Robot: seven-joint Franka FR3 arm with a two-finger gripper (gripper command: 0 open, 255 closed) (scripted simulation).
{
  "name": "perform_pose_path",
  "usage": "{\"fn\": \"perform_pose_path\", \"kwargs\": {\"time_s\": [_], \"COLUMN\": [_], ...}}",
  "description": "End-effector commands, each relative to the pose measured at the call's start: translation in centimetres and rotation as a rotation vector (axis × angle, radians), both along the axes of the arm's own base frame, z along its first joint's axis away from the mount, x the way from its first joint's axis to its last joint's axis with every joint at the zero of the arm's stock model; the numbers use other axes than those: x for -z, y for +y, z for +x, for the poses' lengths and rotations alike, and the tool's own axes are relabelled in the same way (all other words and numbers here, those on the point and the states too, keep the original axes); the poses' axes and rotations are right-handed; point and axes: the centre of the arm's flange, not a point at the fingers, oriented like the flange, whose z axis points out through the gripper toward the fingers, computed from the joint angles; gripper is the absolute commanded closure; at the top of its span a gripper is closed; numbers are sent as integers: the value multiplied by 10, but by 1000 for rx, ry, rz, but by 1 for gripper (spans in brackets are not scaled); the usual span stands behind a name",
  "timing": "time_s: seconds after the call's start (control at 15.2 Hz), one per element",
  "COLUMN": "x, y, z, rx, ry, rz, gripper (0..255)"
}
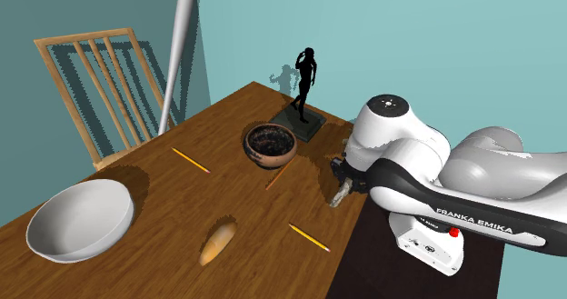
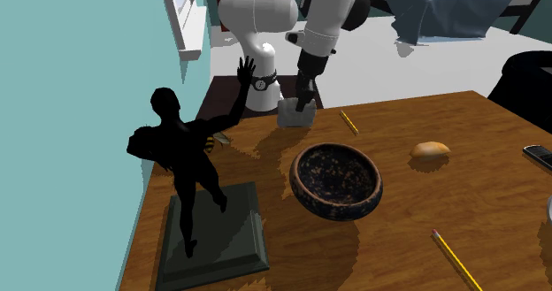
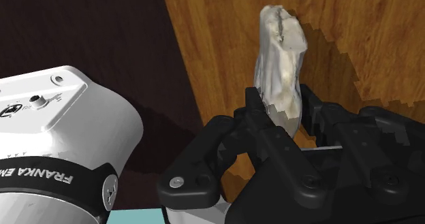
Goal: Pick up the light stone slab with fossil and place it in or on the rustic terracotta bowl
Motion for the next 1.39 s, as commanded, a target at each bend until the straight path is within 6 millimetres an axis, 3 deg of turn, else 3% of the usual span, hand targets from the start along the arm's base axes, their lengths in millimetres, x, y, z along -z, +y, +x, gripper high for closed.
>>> {"fn": "perform_pose_path", "kwargs": {"time_s": [0.0,0.2,1.32], "x": [1,1,-89], "y": [-1,-1,-1], "z": [0,-1,-1], "rx": [1,1,1], "ry": [4,4,4], "rz": [-1,-1,-1], "gripper": [255,255,255]}}
